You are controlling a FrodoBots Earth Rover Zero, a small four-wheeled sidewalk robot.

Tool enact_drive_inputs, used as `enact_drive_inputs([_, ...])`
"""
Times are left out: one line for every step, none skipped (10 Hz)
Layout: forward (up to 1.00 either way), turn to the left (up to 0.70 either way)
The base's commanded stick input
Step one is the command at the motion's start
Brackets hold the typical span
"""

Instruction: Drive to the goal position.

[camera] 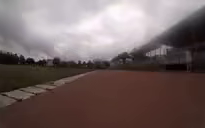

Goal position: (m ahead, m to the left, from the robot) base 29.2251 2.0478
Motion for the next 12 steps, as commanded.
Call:
enact_drive_inputs([0.7, 0.0])
enact_drive_inputs([0.7, 0.0])
enact_drive_inputs([0.7, 0.0])
enact_drive_inputs([0.7, 0.0])
enact_drive_inputs([0.7, 0.0])
enact_drive_inputs([0.7, 0.0])
enact_drive_inputs([0.7, 0.0])
enact_drive_inputs([0.7, 0.0])
enact_drive_inputs([0.7, 0.0])
enact_drive_inputs([0.7, 0.0])
enact_drive_inputs([0.7, 0.0])
enact_drive_inputs([0.7, 0.0])
